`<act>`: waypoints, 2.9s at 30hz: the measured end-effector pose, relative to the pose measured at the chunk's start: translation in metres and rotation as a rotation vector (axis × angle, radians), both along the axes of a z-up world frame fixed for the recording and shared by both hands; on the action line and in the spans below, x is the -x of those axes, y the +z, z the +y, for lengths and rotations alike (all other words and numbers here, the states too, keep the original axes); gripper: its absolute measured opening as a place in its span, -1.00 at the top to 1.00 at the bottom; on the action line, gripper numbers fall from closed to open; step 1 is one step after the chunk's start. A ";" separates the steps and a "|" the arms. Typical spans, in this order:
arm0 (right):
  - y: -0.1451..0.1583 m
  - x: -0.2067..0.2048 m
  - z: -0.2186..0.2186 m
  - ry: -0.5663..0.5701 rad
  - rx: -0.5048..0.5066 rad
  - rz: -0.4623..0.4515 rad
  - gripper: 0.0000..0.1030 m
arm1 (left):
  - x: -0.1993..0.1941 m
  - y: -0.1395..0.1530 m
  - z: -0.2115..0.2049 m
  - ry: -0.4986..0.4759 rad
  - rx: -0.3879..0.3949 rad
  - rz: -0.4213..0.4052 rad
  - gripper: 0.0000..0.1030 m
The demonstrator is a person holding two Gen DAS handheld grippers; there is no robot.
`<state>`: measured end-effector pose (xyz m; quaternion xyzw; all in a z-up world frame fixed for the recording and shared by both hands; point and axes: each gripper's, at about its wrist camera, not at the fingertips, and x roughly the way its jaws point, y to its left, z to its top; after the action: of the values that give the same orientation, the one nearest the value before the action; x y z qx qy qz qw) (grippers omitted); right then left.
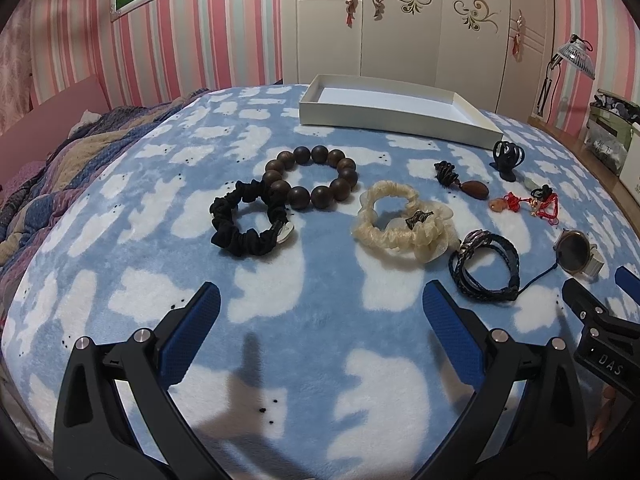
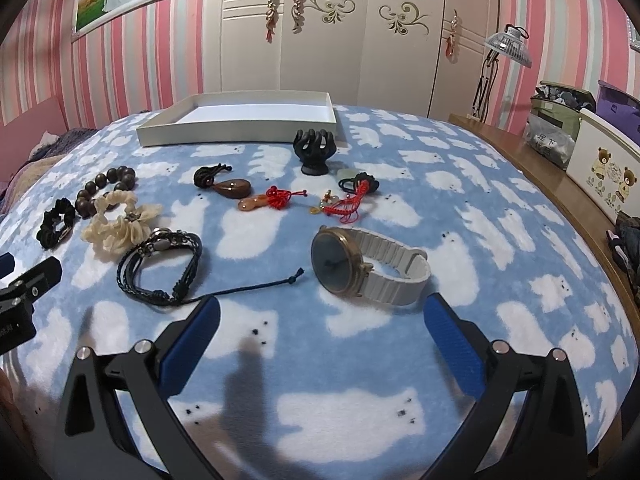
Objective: Organize jewelry
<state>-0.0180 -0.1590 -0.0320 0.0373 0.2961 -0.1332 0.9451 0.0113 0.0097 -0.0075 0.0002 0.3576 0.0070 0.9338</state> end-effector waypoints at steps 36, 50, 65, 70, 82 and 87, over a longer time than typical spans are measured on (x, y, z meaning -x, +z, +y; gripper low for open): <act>0.064 -0.079 -0.040 0.044 -0.060 0.094 -0.97 | -0.098 0.062 0.037 -0.109 -0.002 0.126 -0.94; 0.081 -0.138 -0.055 0.112 0.001 0.226 -0.97 | -0.159 0.080 0.084 -0.023 0.031 0.166 -0.94; 0.066 -0.200 -0.054 0.131 -0.021 0.379 -0.97 | -0.206 0.052 0.063 -0.109 0.022 0.309 -0.94; 0.055 -0.211 -0.049 0.141 -0.037 0.410 -0.97 | -0.208 0.028 0.054 -0.130 -0.030 0.358 -0.91; 0.035 -0.236 -0.059 0.134 -0.128 0.447 -0.09 | -0.214 0.003 0.059 -0.142 -0.053 0.430 -0.18; 0.032 -0.241 -0.057 0.139 -0.113 0.439 0.07 | -0.221 -0.006 0.055 -0.156 -0.067 0.450 -0.14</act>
<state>0.2225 -0.2161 0.0003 0.0396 0.5035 -0.0558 0.8613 0.2318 0.0648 -0.0132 0.0605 0.5553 -0.0536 0.8277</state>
